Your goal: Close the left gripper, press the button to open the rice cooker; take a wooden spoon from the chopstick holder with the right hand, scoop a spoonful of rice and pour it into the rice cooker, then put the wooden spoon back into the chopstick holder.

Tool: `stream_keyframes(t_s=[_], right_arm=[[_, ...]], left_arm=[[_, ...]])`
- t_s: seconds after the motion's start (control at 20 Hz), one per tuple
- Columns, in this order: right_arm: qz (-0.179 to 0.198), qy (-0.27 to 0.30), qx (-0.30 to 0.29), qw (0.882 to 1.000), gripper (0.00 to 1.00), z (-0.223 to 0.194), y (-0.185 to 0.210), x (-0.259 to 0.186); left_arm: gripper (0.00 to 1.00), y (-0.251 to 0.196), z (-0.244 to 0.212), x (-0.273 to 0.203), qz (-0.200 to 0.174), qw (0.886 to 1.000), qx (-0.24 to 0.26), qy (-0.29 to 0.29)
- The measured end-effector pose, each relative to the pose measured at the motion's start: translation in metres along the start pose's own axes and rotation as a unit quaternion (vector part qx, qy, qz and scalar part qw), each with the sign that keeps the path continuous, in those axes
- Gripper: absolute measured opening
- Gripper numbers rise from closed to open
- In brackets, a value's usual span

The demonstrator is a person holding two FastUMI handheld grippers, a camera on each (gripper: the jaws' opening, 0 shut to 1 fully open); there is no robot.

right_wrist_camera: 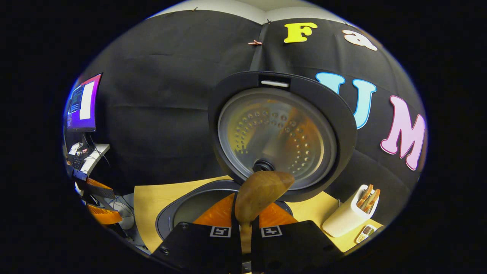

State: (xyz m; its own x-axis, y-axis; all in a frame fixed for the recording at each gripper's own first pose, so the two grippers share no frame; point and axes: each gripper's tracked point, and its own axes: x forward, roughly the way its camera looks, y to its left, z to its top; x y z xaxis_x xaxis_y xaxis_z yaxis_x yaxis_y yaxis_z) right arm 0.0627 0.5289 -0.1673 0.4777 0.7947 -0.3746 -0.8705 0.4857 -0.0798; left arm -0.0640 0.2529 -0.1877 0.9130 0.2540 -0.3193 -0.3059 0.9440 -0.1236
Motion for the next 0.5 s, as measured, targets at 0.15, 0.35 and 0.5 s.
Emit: stream_keyframes(t_s=[0.15, 0.35, 0.5], right_arm=[[-0.013, -0.009, 0.030, 0.999, 0.14, 0.009, -0.010, -0.004], [-0.044, -0.038, 0.103, 0.993, 0.14, 0.030, -0.032, -0.020], [-0.079, -0.069, 0.132, 0.986, 0.13, 0.048, -0.058, -0.046]], left_arm=[[0.96, -0.004, 0.003, 0.000, -0.005, 1.000, 0.004, -0.004], [0.96, -0.023, 0.006, 0.002, -0.025, 0.999, 0.019, -0.012], [0.96, -0.051, 0.008, 0.003, -0.057, 0.998, 0.029, -0.017]])
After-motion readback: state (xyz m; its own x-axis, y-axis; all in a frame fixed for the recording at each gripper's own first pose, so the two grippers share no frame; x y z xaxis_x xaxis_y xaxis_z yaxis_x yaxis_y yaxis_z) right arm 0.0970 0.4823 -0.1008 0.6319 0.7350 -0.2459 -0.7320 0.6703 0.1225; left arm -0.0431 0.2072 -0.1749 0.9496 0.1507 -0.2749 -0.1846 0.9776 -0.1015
